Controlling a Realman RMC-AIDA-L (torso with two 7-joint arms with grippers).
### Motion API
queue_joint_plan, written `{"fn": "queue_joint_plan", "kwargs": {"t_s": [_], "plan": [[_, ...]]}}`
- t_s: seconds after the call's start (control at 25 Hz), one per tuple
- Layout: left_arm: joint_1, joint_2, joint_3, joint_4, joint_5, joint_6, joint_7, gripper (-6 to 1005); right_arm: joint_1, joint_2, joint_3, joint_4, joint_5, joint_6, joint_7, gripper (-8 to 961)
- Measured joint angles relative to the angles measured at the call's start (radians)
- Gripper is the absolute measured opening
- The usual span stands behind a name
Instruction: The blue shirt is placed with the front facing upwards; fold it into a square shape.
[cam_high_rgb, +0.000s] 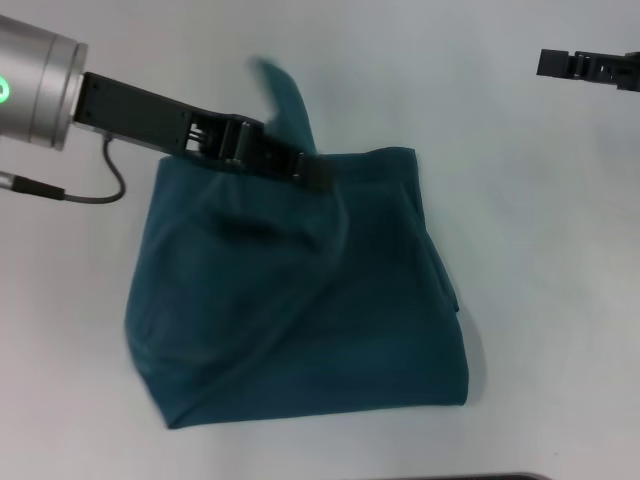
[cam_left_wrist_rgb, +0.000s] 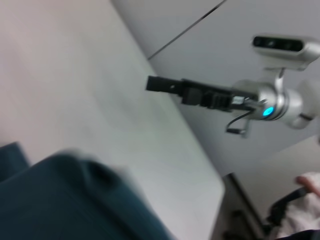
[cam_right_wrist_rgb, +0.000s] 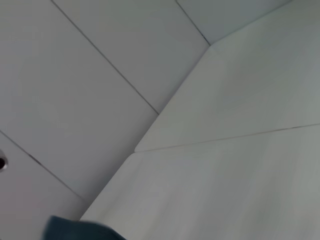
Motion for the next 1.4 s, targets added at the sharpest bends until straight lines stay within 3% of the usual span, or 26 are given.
{"fn": "queue_joint_plan", "kwargs": {"t_s": [0.2,0.32,0.52,0.76,1.04,1.28,1.4], "plan": [[-0.002,0.008,-0.004,0.068,-0.056,-0.014,0.036,70,0.003,-0.005,0.000,-0.001,0.003,-0.008,0.012,880],[0.005,0.008,-0.005,0.078,-0.063,-0.018,0.046,272,0.004,-0.006,0.000,-0.001,0.004,-0.010,0.013,880],[0.025,0.013,-0.006,0.069,-0.070,-0.036,0.058,504,0.005,-0.006,-0.004,-0.002,-0.001,-0.011,0.014,880],[0.073,0.020,-0.014,0.053,-0.071,-0.089,0.109,709,-0.004,-0.020,-0.067,-0.002,-0.005,-0.023,0.066,880],[0.141,0.022,-0.120,0.041,-0.071,-0.146,0.231,847,-0.009,-0.027,-0.083,-0.003,-0.085,-0.113,0.144,880],[0.193,0.022,-0.196,0.058,-0.070,-0.179,0.343,969,0.005,-0.011,-0.121,0.004,-0.146,-0.136,0.192,880],[0.211,0.022,-0.214,0.076,-0.071,-0.209,0.383,969,0.017,0.007,-0.156,0.010,-0.148,-0.146,0.209,880]]}}
